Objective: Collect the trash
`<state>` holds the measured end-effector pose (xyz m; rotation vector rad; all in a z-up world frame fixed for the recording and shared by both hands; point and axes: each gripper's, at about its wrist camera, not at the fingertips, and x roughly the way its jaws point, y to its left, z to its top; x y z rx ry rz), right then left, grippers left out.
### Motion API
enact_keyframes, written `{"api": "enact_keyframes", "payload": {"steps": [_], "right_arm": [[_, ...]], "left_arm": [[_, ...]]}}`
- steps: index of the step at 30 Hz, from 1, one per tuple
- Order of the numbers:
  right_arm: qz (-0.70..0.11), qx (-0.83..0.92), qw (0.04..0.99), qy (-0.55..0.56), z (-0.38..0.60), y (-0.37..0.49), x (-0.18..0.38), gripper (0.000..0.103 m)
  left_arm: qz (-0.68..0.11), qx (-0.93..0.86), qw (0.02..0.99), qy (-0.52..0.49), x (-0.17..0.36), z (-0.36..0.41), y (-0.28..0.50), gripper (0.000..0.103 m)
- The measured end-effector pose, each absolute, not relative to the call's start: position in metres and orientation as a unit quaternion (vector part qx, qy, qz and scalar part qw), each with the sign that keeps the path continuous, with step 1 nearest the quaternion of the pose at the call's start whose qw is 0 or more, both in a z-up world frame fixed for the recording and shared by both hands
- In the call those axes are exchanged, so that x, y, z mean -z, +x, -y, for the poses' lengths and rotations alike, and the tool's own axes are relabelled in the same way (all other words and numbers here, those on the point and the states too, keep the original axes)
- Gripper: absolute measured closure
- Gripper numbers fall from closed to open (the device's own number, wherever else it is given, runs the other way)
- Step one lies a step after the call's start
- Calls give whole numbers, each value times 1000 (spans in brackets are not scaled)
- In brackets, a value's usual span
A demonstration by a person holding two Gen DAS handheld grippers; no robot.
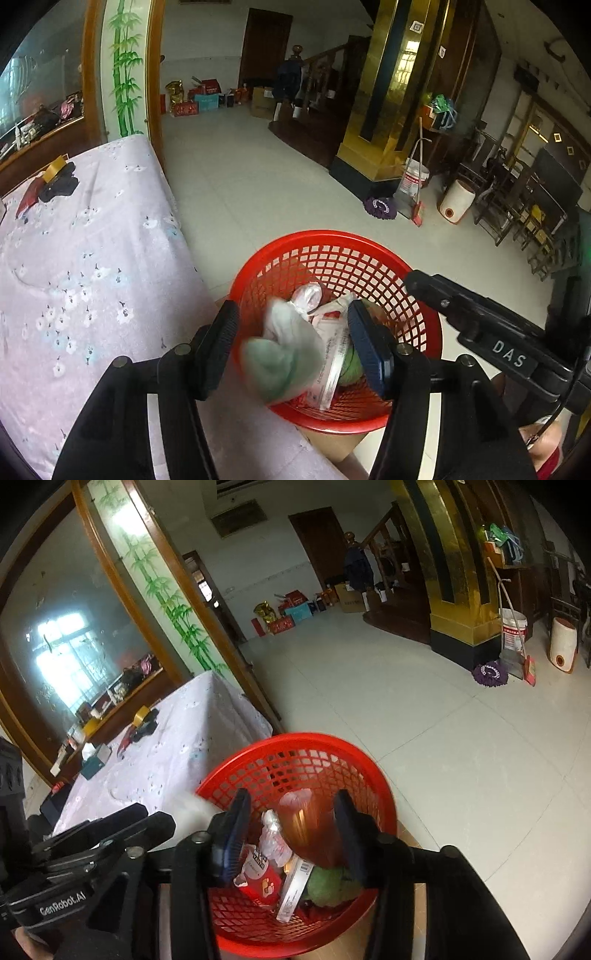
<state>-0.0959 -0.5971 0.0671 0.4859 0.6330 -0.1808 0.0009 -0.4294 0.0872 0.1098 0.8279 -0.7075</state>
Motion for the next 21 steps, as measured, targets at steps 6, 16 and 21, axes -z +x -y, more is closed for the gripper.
{"api": "enact_keyframes", "payload": {"steps": [6,16,21], "right_arm": [[-292,125,923,217,587,-108,-79,30],[-264,261,926,67,508,-158,-96,3],[-266,271,924,46,473,-179,-81,1]], "left_arm": [[-352,309,881,66,-99,402,-19,31],[-286,251,919,102,-93,322,-80,12],[-281,214,929,109,-84,292,-98,9]]}}
